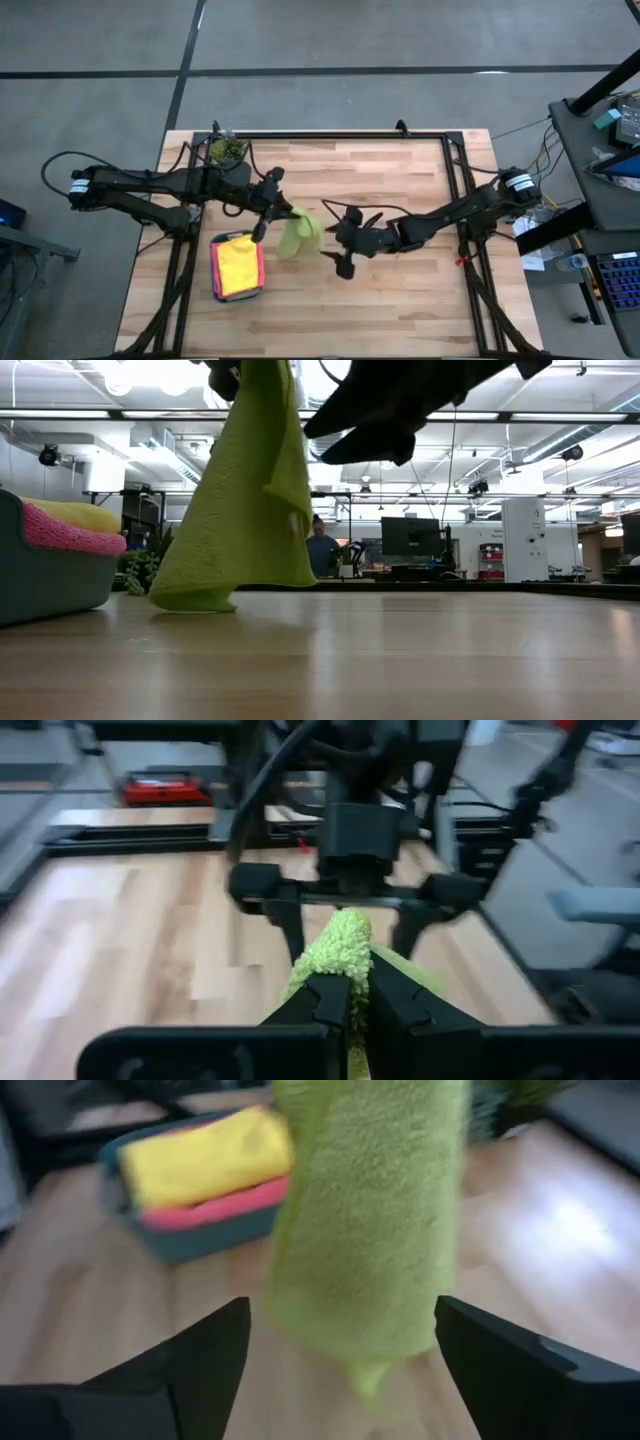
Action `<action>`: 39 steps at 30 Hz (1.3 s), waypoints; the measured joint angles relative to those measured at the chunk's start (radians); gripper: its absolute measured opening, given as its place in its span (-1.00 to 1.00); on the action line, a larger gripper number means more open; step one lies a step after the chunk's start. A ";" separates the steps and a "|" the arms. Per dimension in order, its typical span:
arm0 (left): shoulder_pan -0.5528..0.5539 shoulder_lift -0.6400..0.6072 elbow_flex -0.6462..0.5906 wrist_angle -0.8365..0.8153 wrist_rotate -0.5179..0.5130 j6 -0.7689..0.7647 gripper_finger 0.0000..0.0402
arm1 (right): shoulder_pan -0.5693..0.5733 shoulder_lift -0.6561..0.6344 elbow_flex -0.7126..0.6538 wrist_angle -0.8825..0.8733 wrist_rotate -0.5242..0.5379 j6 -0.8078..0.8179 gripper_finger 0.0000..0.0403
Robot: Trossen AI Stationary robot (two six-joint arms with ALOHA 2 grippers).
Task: Fold microfiber towels
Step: Fold the green microfiber cloth
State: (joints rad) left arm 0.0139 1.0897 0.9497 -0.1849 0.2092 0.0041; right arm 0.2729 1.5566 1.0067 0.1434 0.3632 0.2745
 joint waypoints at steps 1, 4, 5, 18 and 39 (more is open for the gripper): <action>0.000 0.000 0.000 0.006 -0.029 -0.001 -1.00 | 0.000 0.009 -0.006 0.027 0.037 0.004 0.52; 0.000 0.000 0.000 0.034 -0.134 -0.023 -1.00 | 0.011 0.049 -0.008 0.085 0.142 -0.007 0.54; 0.000 0.000 0.000 0.039 -0.153 -0.024 -1.00 | 0.017 0.065 -0.003 0.079 0.188 -0.009 0.54; 0.000 0.000 0.004 0.055 -0.168 -0.021 -1.00 | 0.022 0.179 0.131 -0.065 0.501 0.004 0.30; 0.000 0.000 0.000 0.015 -0.170 0.014 -1.00 | 0.054 0.149 0.193 -0.362 0.491 0.056 -0.94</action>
State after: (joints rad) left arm 0.0139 1.0901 0.9493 -0.1700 0.0395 0.0179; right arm 0.3270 1.7053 1.2000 -0.2183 0.8546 0.3307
